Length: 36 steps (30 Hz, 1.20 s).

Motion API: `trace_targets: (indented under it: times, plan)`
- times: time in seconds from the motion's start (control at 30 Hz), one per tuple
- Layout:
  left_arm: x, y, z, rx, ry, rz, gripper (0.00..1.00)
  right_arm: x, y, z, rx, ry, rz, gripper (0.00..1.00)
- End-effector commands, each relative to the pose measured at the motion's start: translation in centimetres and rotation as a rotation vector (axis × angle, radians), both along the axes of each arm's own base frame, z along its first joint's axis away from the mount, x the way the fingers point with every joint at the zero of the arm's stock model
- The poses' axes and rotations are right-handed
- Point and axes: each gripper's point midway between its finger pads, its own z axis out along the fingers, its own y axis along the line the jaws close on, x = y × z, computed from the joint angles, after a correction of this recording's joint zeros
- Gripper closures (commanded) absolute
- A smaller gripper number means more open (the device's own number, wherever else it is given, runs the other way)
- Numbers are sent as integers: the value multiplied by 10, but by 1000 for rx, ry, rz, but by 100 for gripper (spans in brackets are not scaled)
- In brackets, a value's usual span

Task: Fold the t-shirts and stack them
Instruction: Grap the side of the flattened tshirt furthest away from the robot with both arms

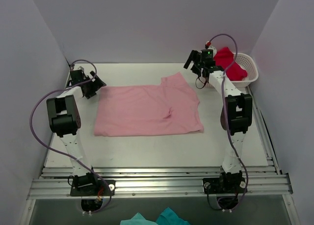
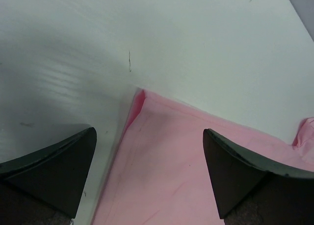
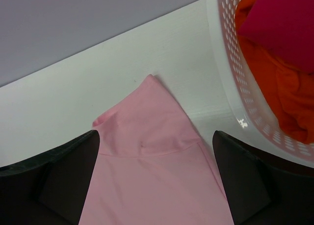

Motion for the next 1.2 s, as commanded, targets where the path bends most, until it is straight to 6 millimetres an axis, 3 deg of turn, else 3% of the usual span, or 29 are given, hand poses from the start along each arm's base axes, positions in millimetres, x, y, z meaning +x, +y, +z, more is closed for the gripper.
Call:
trace_targets:
  times: [0.0,0.2,0.43,0.73,0.87,1.03,1.17]
  plan:
    - [18,-5,3,-32,-33,-14,0,8,-1,11,25,-48,7,5]
    - [26,-16,-13,-48,9,-38,5,7,3,1,32,-36,28,5]
    - [27,-28,-14,-17,38,-77,6,6,0,-10,32,-17,24,5]
    - [21,-27,-14,-9,38,-66,11,7,-2,-16,42,-13,24,11]
    - [21,-26,-15,-8,44,-58,25,9,1,-24,54,-9,36,20]
    - [22,-23,-18,-5,69,-46,60,19,9,-45,71,12,57,33]
    - [23,-23,-23,-8,91,-48,90,28,19,-62,78,24,85,33]
